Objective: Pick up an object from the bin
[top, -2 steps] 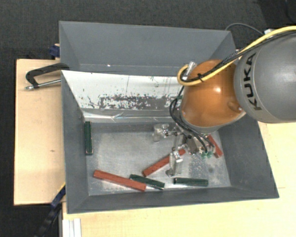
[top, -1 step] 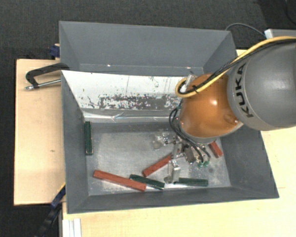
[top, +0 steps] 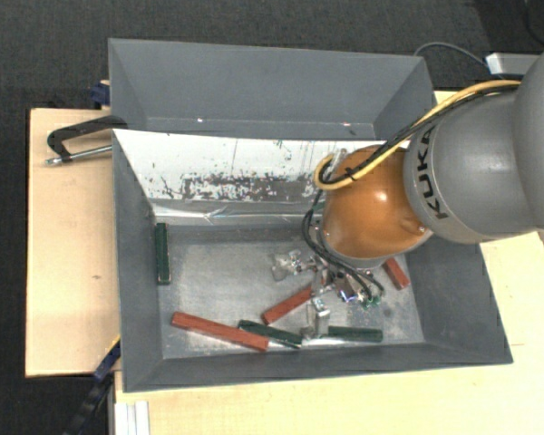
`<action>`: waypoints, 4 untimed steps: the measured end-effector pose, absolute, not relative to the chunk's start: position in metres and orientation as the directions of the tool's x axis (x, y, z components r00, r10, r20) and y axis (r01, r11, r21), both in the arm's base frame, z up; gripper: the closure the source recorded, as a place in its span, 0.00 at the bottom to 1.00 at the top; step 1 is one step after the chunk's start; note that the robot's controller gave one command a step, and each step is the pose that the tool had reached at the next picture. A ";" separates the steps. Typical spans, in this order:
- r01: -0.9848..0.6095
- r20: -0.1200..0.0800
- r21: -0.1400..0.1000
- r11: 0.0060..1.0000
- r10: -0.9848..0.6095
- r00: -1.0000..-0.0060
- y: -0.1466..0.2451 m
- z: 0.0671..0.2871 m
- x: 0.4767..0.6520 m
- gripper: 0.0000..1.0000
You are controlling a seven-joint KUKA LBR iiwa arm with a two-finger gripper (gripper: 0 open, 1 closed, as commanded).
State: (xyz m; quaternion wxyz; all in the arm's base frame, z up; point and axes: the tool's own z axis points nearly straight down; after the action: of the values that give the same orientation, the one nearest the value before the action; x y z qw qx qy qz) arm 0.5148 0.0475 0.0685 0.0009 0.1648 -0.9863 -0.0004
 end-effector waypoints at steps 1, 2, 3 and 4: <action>-0.108 0.002 0.001 0.994 -0.108 -0.994 0.042 0.070 0.495 1.00; -0.108 0.002 0.001 0.994 -0.108 -0.994 0.042 0.070 0.495 1.00; -0.108 0.001 0.001 0.994 -0.108 -0.994 0.042 0.072 0.495 1.00; -0.108 0.005 0.002 0.994 -0.108 -0.994 0.043 0.082 0.493 1.00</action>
Offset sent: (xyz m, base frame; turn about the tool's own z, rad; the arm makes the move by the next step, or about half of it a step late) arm 0.0000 0.0000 0.0000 0.0000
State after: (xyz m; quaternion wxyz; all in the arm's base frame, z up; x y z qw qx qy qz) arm 0.4932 0.0426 0.0823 0.0026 0.0540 -0.9985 -0.0006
